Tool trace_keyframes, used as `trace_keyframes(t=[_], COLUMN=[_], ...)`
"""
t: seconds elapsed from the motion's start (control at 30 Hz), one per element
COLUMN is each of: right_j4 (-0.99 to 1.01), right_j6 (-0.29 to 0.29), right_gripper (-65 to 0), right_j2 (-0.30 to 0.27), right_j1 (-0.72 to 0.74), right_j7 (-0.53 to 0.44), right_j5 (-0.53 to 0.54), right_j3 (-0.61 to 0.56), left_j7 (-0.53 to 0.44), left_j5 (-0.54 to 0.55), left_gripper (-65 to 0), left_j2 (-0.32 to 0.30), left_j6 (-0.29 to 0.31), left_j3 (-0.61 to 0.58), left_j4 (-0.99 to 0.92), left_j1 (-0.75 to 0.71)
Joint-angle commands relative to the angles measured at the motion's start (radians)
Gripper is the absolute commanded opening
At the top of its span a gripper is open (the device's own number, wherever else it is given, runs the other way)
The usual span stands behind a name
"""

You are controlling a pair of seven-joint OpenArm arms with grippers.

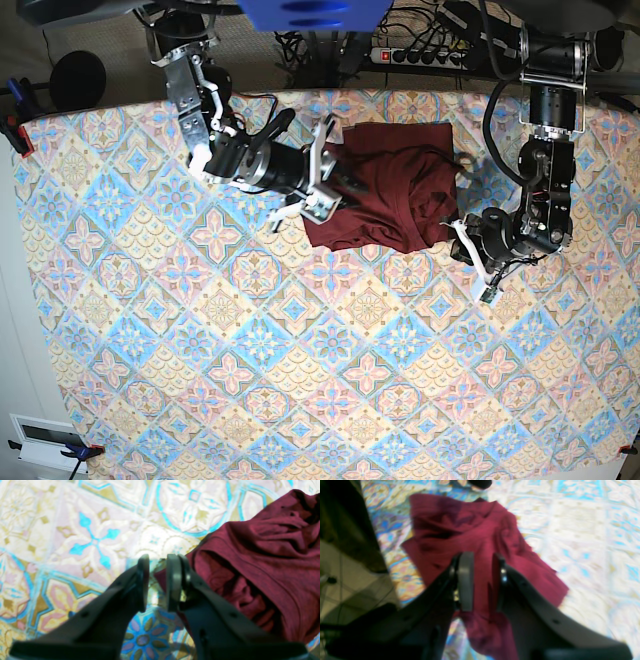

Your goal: Layout the t-shirt on the table in an organized manner, then fold the t-shirt properly

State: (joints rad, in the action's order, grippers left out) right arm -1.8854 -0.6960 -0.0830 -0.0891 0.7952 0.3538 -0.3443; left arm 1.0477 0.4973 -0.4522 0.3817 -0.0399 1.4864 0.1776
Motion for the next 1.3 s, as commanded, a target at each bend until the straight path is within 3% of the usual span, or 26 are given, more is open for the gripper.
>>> trace_keyframes(t=[0.0, 0.1, 0.27, 0.37, 0.6, 0.7, 0.83, 1.27], right_j4=[-0.019, -0.012, -0.010, 0.002, 0.059, 0.060, 0.060, 0.054], right_j6=[-0.002, -0.002, -0.002, -0.002, -0.002, -0.002, -0.002, -0.002], right_gripper=[-52.0, -52.0, -51.9, -51.9, -51.9, -51.9, -51.9, -51.9], right_j2=[0.004, 0.004, -0.007, -0.034, -0.103, -0.123, -0.128, -0.128], right_j1=[0.015, 0.016, 0.019, 0.041, 0.090, 0.098, 0.098, 0.096], right_j7=[-0.027, -0.029, -0.029, -0.029, -0.029, -0.029, -0.029, -0.029], right_j5=[0.023, 0.023, 0.023, 0.021, 0.021, 0.021, 0.023, 0.023], right_j3=[-0.009, -0.026, -0.011, 0.009, 0.015, 0.015, 0.015, 0.015], left_j7=[-0.008, 0.004, 0.158, 0.184, 0.185, 0.185, 0.220, 0.225], left_j5=[0.011, 0.088, 0.363, 0.424, 0.487, 0.502, 0.495, 0.283], left_gripper=[-53.3, -53.3, -53.3, -51.8, -34.6, -30.1, -29.9, -29.9], left_j2=[-0.013, -0.007, -0.036, -0.036, -0.043, -0.047, -0.047, -0.041], left_j6=[-0.002, 0.003, 0.003, 0.003, 0.004, 0.004, 0.004, 0.004], left_j3=[0.031, 0.102, 0.242, 0.300, 0.305, 0.305, 0.303, 0.166], left_j4=[0.020, 0.053, 0.222, 0.345, 0.515, 0.517, 0.517, 0.514], left_j1=[0.009, -0.023, -0.125, -0.217, -0.416, -0.447, -0.455, -0.448])
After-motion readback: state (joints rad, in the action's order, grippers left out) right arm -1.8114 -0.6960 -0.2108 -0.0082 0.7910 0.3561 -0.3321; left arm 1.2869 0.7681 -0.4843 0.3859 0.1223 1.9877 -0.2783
